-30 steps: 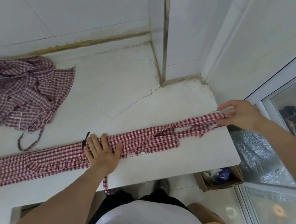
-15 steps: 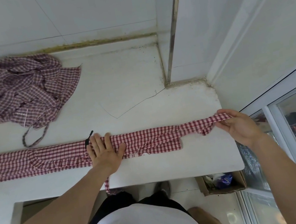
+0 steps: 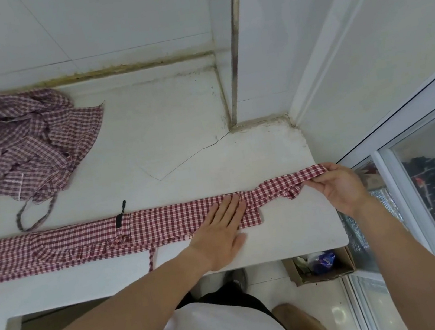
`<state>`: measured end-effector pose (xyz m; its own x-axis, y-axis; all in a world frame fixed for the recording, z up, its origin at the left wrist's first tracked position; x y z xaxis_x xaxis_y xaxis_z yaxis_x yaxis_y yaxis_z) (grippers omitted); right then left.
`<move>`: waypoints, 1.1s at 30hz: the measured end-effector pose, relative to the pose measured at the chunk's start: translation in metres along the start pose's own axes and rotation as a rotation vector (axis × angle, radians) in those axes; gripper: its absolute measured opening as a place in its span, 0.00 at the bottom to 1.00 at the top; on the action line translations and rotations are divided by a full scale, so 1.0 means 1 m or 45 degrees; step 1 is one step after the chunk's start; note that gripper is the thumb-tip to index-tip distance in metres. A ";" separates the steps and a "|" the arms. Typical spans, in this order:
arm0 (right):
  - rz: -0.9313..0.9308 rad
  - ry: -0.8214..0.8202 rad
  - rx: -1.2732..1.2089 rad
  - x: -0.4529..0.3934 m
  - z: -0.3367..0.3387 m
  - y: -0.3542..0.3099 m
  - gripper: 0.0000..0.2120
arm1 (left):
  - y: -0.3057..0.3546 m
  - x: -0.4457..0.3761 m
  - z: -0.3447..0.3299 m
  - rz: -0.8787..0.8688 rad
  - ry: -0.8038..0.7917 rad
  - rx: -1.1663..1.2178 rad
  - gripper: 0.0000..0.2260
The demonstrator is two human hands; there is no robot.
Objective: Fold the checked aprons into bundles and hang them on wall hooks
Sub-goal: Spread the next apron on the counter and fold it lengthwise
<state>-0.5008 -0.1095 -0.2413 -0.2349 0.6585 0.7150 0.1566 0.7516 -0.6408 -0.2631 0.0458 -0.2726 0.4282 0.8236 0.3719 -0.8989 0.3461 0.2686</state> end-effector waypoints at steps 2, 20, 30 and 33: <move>0.048 0.075 0.007 0.001 -0.002 -0.001 0.13 | 0.000 0.001 -0.005 0.007 -0.043 -0.041 0.29; 0.506 -0.013 0.765 0.064 -0.109 -0.026 0.17 | 0.011 -0.037 0.030 0.158 0.282 0.737 0.31; 0.531 -0.256 0.830 0.084 -0.164 -0.013 0.31 | -0.001 -0.033 0.032 0.656 0.640 1.664 0.14; 0.699 0.294 0.777 0.064 -0.117 -0.015 0.21 | -0.009 -0.022 0.022 0.802 0.728 1.871 0.19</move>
<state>-0.4056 -0.0736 -0.1529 -0.0652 0.9646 0.2556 -0.3688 0.2147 -0.9044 -0.2622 0.0152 -0.2638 -0.3163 0.8193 0.4782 0.0745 -0.4811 0.8735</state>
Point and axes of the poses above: each hand's wrist, its own x-axis away from the middle knuckle, its own z-axis out of the back of the hand, y = z × x, the point moved 5 cm from there along -x, towards the middle knuckle, and after that the axes turned 10 degrees about -z, right-handed, at the moved point
